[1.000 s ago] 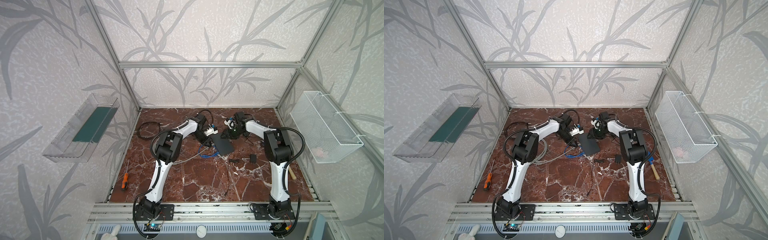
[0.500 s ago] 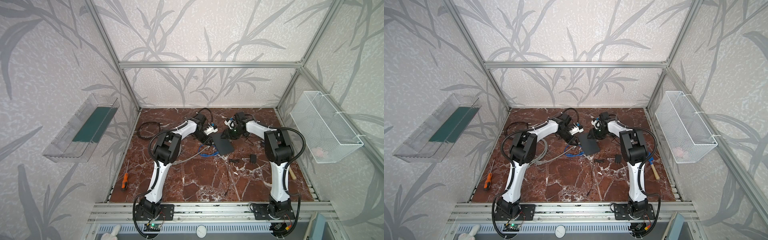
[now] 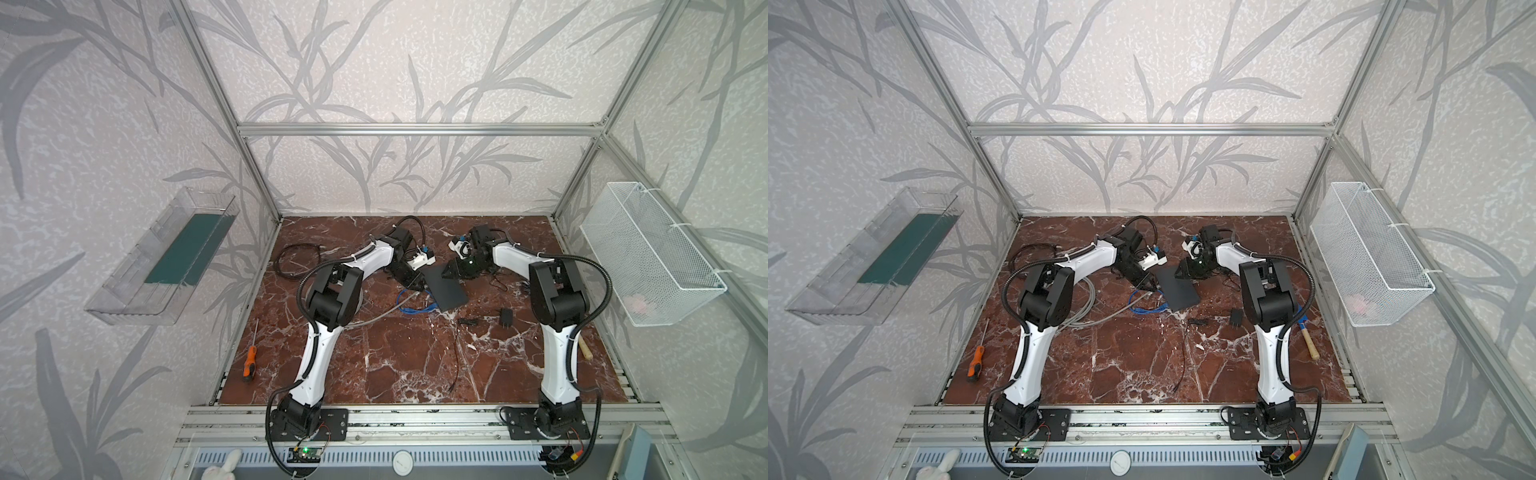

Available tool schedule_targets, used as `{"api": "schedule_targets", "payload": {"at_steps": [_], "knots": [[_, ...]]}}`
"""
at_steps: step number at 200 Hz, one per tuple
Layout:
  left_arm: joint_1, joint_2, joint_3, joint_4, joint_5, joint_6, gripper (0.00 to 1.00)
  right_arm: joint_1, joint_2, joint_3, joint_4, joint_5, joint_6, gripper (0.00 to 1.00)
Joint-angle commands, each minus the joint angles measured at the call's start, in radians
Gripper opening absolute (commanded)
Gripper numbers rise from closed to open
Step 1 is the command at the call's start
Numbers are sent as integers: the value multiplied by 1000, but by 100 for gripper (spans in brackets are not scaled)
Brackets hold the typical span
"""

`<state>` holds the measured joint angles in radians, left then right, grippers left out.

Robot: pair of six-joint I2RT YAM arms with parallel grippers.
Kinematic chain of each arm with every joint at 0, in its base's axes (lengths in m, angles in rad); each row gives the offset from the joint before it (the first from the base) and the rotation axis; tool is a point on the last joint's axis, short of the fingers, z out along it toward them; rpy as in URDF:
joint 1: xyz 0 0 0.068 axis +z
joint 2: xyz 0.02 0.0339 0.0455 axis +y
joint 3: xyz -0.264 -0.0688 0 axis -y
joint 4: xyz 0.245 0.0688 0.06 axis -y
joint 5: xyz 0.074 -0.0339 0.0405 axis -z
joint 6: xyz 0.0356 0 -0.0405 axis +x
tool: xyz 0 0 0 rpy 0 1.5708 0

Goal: Insert the plug into the switch port

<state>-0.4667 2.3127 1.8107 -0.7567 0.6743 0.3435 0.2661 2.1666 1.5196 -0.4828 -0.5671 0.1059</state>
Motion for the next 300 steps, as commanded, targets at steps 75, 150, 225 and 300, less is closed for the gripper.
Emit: {"api": "schedule_targets", "payload": {"at_steps": [75, 150, 225, 300], "knots": [[-32, 90, 217, 91, 104, 9, 0, 142, 48, -171, -105, -119, -106, 42], [-36, 146, 313, 138, 169, -52, 0, 225, 13, -279, -83, -209, -155, 36], [-44, 127, 318, 62, 147, -20, 0, 177, -89, -291, -74, -94, -41, 42], [-19, -38, 171, -51, 61, 15, 29, 24, -182, -95, -151, 132, -21, 63]]}}
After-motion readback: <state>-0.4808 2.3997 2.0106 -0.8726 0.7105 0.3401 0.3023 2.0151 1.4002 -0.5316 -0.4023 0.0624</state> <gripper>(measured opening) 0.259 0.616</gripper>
